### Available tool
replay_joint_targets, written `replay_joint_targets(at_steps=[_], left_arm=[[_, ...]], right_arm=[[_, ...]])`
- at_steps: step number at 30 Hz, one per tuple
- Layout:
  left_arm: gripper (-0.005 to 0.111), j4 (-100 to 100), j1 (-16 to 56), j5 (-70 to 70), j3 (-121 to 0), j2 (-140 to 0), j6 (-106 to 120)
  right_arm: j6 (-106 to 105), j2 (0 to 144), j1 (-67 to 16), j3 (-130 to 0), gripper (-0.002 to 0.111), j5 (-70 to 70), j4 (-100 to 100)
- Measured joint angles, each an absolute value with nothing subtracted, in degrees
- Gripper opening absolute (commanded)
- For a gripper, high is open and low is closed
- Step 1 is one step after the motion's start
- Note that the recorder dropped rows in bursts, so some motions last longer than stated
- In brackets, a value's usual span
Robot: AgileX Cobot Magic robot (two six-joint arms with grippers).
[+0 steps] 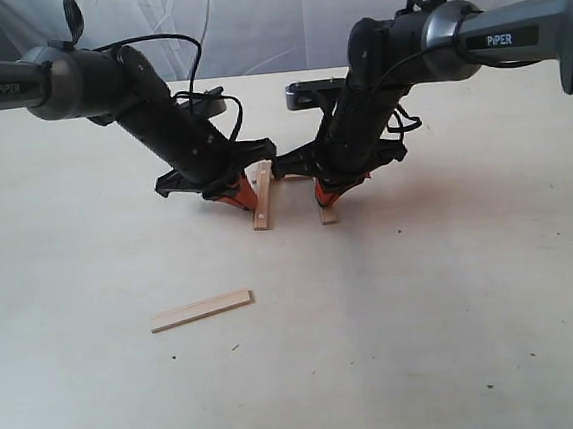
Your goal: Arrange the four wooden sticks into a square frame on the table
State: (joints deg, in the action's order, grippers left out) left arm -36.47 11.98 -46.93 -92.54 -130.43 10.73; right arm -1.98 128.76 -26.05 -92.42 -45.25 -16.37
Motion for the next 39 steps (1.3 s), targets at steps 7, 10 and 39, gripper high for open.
replay_joint_targets(at_steps=[7,10,39], left_arm=[[0.0,-36.6,11.67,-46.82,-92.54,-129.91,10.73],[0.0,-36.91,10.06,-46.82,-92.42,-127.27,10.73],[0.0,-23.83,-7.47,-44.5,-76.5,-100.49,13.79]], right_arm=[[-2.01,128.4,-26.05,-92.42,0.005,-45.15,-16.49],[-2.01,126.33,-26.05,-92.42,0.005,-45.15,-16.49],[-52.92,126.9,-48.92,-92.42,0.051,-47.43,-20.23]])
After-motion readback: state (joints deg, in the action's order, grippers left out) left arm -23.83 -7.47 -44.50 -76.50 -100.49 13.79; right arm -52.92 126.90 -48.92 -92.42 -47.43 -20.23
